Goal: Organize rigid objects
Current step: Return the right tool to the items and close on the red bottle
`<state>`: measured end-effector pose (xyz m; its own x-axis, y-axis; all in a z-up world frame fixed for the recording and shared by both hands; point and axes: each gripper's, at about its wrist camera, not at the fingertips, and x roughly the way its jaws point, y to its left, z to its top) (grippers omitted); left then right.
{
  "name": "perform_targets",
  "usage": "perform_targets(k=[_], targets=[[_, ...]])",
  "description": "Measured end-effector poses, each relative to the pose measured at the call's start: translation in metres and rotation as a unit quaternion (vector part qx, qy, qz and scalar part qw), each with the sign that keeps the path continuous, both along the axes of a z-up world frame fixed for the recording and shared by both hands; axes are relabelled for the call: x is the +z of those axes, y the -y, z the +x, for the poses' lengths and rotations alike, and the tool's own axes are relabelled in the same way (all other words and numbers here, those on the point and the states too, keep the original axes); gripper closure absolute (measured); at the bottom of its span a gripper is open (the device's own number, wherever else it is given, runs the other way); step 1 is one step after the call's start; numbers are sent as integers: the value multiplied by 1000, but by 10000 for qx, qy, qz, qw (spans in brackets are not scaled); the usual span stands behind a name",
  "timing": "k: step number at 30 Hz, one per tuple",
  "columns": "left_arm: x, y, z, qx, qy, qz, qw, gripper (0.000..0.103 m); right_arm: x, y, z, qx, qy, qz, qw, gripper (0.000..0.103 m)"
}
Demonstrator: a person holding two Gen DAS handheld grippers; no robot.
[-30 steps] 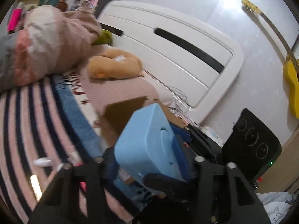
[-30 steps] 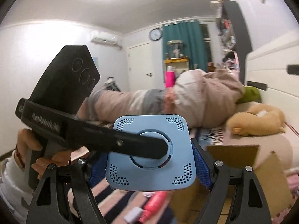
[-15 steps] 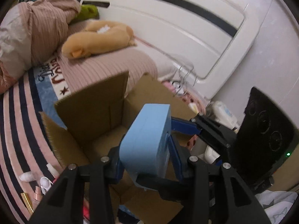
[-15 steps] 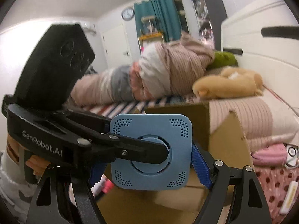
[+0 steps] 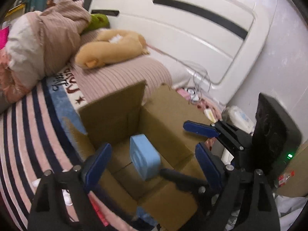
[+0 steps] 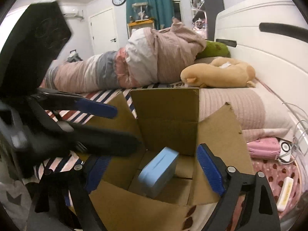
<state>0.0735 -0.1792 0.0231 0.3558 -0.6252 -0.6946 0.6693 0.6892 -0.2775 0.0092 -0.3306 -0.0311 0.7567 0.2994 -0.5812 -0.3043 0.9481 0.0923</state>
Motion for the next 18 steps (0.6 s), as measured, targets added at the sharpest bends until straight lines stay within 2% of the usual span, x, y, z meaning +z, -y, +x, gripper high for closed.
perform_targets(k=[2, 4, 7, 10, 12, 15, 18], targets=[[11, -20, -5, 204, 131, -114, 9996, 13, 7, -3, -4, -28, 76, 13, 10000, 8], [18, -37, -13, 432, 354, -94, 9984, 1, 15, -9, -10, -98, 196, -51, 9997, 6], [28, -70, -24, 849, 679, 3, 9941, 1, 27, -28, -15, -304, 404, -285, 9983, 6], [30, -109, -33, 1445, 866, 123, 9856, 1, 39, -53, -21, -269, 623, -446, 9967, 6], [26, -138, -38, 1847, 989, 176, 9776, 1, 46, -73, -26, 25, 698, -348, 9969, 6], [12, -182, -40, 2316, 1029, 146, 9672, 1, 49, -110, -27, 771, 580, -222, 9951, 6], [-12, -222, -39, 2614, 967, 34, 9604, 1, 33, -156, -24, 1196, 335, -385, 9915, 6]])
